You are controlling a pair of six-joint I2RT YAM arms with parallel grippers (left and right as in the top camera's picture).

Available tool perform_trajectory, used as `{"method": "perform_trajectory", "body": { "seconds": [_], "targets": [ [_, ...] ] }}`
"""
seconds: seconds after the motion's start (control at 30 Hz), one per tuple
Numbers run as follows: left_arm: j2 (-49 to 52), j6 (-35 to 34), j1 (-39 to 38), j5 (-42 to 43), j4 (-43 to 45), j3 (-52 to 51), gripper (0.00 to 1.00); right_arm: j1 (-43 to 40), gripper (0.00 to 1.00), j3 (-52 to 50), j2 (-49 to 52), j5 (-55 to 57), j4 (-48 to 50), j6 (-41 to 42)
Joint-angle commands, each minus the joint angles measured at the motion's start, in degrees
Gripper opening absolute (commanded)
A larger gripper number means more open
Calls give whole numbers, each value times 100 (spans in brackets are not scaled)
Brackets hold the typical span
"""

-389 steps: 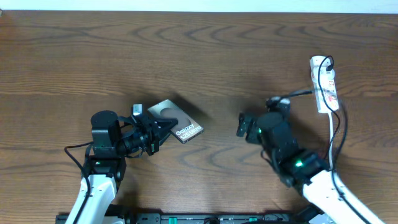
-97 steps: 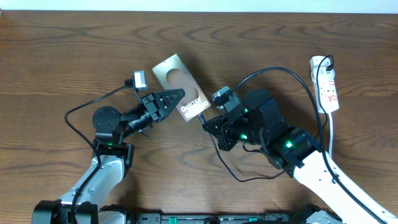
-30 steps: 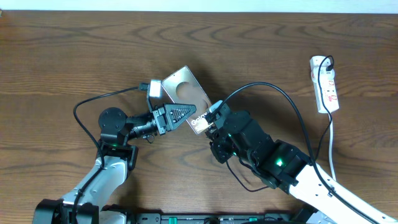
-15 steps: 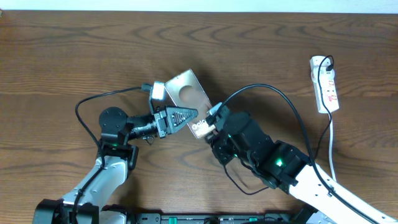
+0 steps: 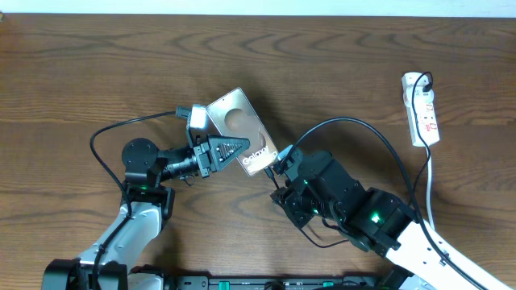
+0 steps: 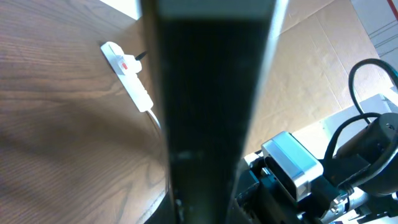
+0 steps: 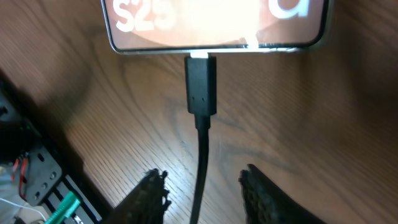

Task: Plug charger to phone and switch on socket
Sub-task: 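Push the plug into the phone port while the left gripper holds the phone, then open the right gripper and pull the right arm back right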

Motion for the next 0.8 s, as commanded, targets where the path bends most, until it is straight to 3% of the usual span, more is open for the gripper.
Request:
{"method": "perform_trajectory", "body": {
  "seconds": [0.0, 0.07, 0.2, 0.37, 0.77],
  "targets": [
    [-37, 118, 17, -63, 72, 17, 7, -35, 43, 129, -2, 63, 186, 70],
    [-37, 68, 13, -63, 72, 17, 7, -35, 42, 129, 72, 190, 286, 68],
    [-37, 68, 15, 24, 72, 17, 7, -35, 21, 129, 297, 203, 426, 70],
    [-37, 70, 13, 70, 72, 17, 7, -35, 1, 129, 396, 205, 695, 68],
    [-37, 155, -96, 833, 76, 17, 7, -35, 1, 131, 393, 203, 1530, -153]
  ]
}}
